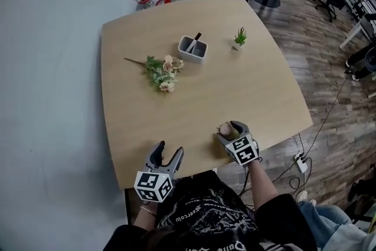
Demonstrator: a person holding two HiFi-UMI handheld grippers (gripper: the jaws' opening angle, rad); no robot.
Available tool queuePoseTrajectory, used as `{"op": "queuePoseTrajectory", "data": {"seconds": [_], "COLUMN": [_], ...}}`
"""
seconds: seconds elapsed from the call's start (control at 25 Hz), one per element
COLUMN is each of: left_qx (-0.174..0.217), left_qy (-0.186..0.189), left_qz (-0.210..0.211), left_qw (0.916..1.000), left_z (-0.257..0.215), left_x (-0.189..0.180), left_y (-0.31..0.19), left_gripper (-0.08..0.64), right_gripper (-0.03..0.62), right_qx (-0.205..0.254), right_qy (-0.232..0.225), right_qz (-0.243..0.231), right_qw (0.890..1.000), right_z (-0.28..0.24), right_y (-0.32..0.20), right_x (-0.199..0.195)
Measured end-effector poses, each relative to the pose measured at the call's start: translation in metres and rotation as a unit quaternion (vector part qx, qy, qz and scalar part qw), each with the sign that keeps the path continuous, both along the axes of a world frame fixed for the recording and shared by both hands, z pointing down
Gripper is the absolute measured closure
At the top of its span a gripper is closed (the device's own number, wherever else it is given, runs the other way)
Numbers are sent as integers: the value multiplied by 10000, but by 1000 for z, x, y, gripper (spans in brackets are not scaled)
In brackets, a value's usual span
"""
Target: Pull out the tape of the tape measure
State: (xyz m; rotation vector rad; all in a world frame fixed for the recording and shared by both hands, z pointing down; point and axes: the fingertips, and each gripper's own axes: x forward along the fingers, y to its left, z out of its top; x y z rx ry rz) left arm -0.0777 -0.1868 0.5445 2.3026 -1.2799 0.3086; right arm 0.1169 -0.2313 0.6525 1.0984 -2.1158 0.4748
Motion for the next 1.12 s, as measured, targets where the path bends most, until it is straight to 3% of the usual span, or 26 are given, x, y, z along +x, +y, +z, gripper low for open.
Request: {"op": "queuePoseTrajectory", "data": {"seconds": [0.12, 0.32, 0.4, 0.56, 0.64, 0.68, 0.72, 0.76, 0.88, 1.12], "left_qx": [-25, -31, -40, -95, -98, -79, -56, -38, 43, 342], "left_qy": [-16, -3, 9, 74, 89, 74, 60, 55, 11, -244], "left_qz": [-198, -391, -402, -243, -184, -177, -147, -72, 227, 665], "left_qw": [9998, 9992, 9992, 9996, 9997, 9998, 9999, 10000, 9997, 9969], "left_z": [0, -2, -1, 1, 0, 0, -1, -2, -5, -13], "left_x": [-5, -8, -7, 2, 6, 7, 9, 12, 22, 40], "left_y": [1, 1, 2, 5, 6, 6, 6, 5, 5, -3], "left_gripper": [265, 265, 265, 274, 344, 453, 510, 504, 389, 364], "right_gripper": [295, 296, 356, 359, 359, 359, 359, 359, 359, 359], "right_qx": [-214, -128, -178, -274, -247, -205, -161, -131, -113, -33], "right_qy": [-14, -111, -126, -254, -431, -505, -556, -590, -617, -735], "right_qz": [-158, -209, -200, -51, 92, 116, 93, 37, -150, -363], "right_qw": [9996, 9996, 9996, 9993, 9987, 9984, 9983, 9982, 9979, 9966], "right_z": [10, 9, 9, 8, 0, -6, -14, -21, -43, -88], "right_y": [2, 2, 2, 0, -1, -2, -3, -3, -3, 2], "right_x": [-1, -1, 0, 0, 0, -1, -3, -6, -13, -25]}}
